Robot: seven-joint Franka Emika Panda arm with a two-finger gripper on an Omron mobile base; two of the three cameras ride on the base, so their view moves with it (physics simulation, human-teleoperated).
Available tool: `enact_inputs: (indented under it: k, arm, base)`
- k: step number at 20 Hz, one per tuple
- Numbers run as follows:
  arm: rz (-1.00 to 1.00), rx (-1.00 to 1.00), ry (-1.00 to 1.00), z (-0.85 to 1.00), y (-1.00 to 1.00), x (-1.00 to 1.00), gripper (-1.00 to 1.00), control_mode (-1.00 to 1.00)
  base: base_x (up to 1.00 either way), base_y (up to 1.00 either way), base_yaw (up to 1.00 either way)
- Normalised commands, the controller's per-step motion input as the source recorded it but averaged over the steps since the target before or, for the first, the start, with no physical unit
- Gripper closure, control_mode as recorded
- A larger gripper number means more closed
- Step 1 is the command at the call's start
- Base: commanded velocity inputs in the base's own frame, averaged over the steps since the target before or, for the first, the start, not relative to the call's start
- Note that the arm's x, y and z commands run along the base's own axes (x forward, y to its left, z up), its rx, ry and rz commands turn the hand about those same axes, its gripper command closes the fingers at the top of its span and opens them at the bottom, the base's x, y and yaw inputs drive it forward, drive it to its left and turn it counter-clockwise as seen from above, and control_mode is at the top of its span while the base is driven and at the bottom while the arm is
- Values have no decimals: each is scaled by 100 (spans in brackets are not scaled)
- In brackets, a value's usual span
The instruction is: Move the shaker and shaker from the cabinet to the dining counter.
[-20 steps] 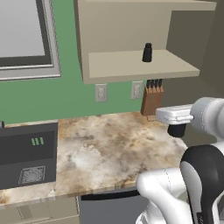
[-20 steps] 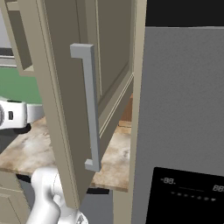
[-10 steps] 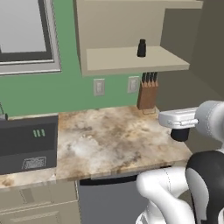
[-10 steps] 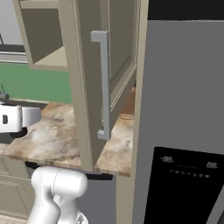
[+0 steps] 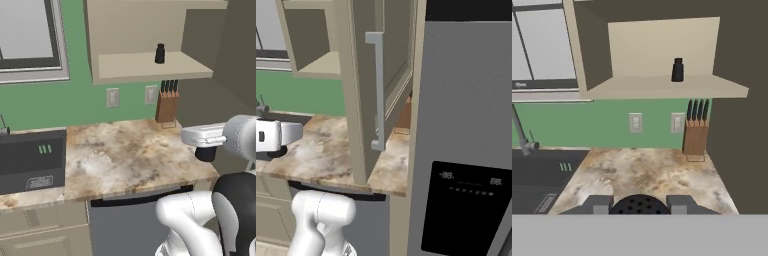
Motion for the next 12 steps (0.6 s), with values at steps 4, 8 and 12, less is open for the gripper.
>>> enact_inputs:
  k: [4,8,12]
  arm:
    - [0,0,0,0,0,0,100,100]
    - [0,0,0,0,0,0,100,100]
    - [0,0,0,0,0,0,100,100]
  base:
    - [-6,0,8]
    - [0,0,20]
    - [0,0,34]
